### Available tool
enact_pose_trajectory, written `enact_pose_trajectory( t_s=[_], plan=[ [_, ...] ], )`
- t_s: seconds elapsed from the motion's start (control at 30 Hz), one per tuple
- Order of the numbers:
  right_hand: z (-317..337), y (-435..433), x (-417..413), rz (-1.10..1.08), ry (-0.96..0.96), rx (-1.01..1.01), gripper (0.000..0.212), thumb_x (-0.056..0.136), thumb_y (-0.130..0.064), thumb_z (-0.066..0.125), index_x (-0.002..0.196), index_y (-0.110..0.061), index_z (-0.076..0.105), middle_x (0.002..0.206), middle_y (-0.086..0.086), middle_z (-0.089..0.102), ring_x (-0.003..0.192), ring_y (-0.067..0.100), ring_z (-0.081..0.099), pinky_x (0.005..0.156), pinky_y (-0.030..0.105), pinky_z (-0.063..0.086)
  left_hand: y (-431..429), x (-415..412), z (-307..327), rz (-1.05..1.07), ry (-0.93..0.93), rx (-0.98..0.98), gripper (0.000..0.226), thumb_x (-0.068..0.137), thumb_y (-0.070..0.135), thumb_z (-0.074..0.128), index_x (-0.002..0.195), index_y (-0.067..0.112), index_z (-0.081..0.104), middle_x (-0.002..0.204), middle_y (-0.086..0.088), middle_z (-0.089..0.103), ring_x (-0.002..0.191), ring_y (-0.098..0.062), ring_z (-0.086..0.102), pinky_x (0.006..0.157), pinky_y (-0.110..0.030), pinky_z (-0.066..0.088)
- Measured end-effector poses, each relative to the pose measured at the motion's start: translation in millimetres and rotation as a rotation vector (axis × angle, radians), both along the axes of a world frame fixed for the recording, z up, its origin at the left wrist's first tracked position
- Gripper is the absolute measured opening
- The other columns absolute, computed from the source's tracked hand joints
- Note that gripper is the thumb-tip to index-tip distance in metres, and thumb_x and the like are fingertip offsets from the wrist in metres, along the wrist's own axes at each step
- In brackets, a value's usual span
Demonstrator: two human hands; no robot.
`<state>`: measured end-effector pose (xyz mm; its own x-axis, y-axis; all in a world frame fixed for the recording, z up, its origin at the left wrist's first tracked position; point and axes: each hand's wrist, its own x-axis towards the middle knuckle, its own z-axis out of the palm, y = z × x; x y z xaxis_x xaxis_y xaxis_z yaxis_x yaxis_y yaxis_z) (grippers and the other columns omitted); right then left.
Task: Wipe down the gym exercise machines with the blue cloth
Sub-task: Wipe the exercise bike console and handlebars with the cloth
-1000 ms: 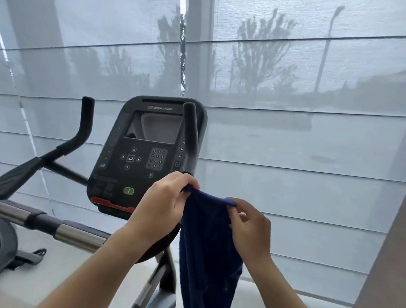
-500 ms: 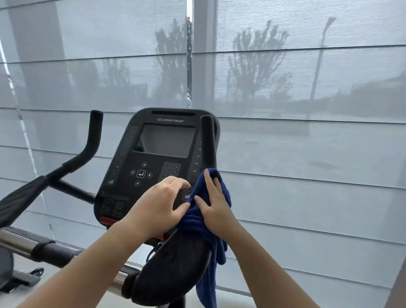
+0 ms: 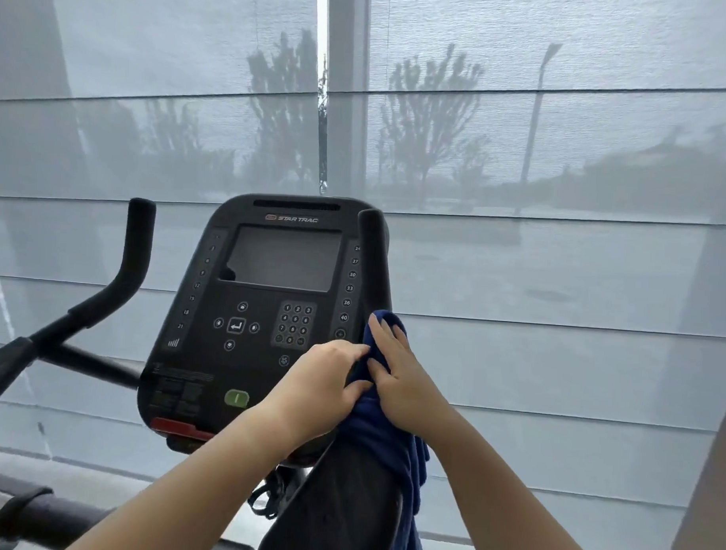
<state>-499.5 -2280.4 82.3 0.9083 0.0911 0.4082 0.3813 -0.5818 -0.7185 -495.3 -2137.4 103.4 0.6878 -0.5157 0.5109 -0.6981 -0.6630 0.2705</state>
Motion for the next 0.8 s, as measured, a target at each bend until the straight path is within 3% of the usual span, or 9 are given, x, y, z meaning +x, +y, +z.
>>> enact_pose_trajectory(
  t_s=[0.17, 0.27, 0.33, 0.4, 0.5, 0.67, 0.73, 0.8],
  plan=[
    [1.0, -5.2, 19.7, 0.022, -0.008, 0.096, 0.056, 0.1, -0.013, 0.033, 0.149, -0.026, 0.01, 0.155, -0.015, 0.003, 0.142, 0.002, -0.007, 0.107, 0.013, -0.002, -8.7, 17.2, 0.1, -0.023, -0.007, -0.042, 0.045, 0.088, 0.013, 0.056, 0.132, 0.013, 0.05, 0.122, 0.001, 0.056, 0.113, -0.014, 0.051, 0.097, -0.016, 0.035],
    [-0.6, -5.4, 31.5, 0.021, -0.046, 0.122, 0.056, 0.1, -0.013, 0.033, 0.148, -0.028, 0.007, 0.146, -0.025, 0.001, 0.138, -0.003, -0.008, 0.098, -0.002, -0.005, -8.2, 25.6, 5.6, -0.022, -0.018, -0.034, 0.048, 0.087, 0.016, 0.058, 0.134, 0.016, 0.048, 0.125, 0.005, 0.053, 0.116, -0.011, 0.049, 0.1, -0.017, 0.034],
    [2.3, -5.8, 40.9, 0.003, -0.088, 0.154, 0.058, 0.1, -0.01, 0.032, 0.147, -0.028, 0.004, 0.15, -0.021, 0.0, 0.137, -0.005, -0.007, 0.095, -0.006, -0.006, -5.9, 30.7, 11.5, -0.002, -0.055, -0.03, 0.051, 0.086, 0.021, 0.06, 0.135, 0.018, 0.046, 0.131, 0.006, 0.049, 0.12, -0.011, 0.047, 0.103, -0.017, 0.032],
    [10.8, -7.0, 52.0, -0.003, -0.138, 0.193, 0.06, 0.099, -0.007, 0.032, 0.147, -0.026, 0.001, 0.154, -0.016, -0.003, 0.137, -0.009, -0.009, 0.1, -0.002, -0.006, -3.4, 36.9, 18.7, 0.041, -0.103, -0.028, 0.055, 0.086, 0.026, 0.062, 0.136, 0.019, 0.043, 0.136, 0.006, 0.046, 0.125, -0.011, 0.043, 0.104, -0.015, 0.028],
    [32.4, -6.2, 67.9, 0.056, -0.261, 0.131, 0.064, 0.098, -0.007, 0.033, 0.145, -0.032, -0.003, 0.149, -0.023, -0.007, 0.127, -0.025, -0.014, 0.1, -0.003, -0.007, -1.0, 46.0, 31.2, 0.091, -0.12, -0.067, 0.058, 0.086, 0.029, 0.062, 0.139, 0.022, 0.039, 0.139, 0.009, 0.043, 0.124, -0.01, 0.045, 0.101, -0.016, 0.034],
    [83.4, -9.1, 98.5, 0.055, -0.423, -0.011, 0.072, 0.094, -0.006, 0.039, 0.141, -0.038, -0.006, 0.151, -0.019, -0.005, 0.128, -0.021, -0.019, 0.102, 0.0, -0.01, 0.4, 62.0, 59.4, 0.169, -0.221, -0.131, 0.066, 0.086, 0.03, 0.063, 0.143, 0.015, 0.032, 0.14, 0.004, 0.043, 0.127, -0.01, 0.042, 0.106, -0.019, 0.032],
    [80.6, -11.2, 104.0, 0.051, -0.465, -0.011, 0.078, 0.091, -0.005, 0.045, 0.14, -0.042, -0.003, 0.154, -0.017, -0.001, 0.135, -0.013, -0.011, 0.105, 0.002, -0.005, -1.3, 70.7, 75.7, 0.169, -0.238, -0.156, 0.067, 0.087, 0.022, 0.062, 0.144, 0.018, 0.028, 0.142, 0.003, 0.042, 0.129, -0.011, 0.041, 0.108, -0.026, 0.036],
    [67.6, -14.3, 105.6, 0.045, -0.439, 0.083, 0.085, 0.089, -0.006, 0.051, 0.14, -0.048, -0.004, 0.153, -0.019, 0.006, 0.136, -0.009, 0.008, 0.103, 0.001, 0.009, -6.4, 82.4, 94.4, 0.144, -0.245, -0.141, 0.065, 0.089, 0.011, 0.056, 0.145, 0.021, 0.025, 0.148, 0.006, 0.035, 0.134, -0.01, 0.035, 0.109, -0.023, 0.031]
  ],
)
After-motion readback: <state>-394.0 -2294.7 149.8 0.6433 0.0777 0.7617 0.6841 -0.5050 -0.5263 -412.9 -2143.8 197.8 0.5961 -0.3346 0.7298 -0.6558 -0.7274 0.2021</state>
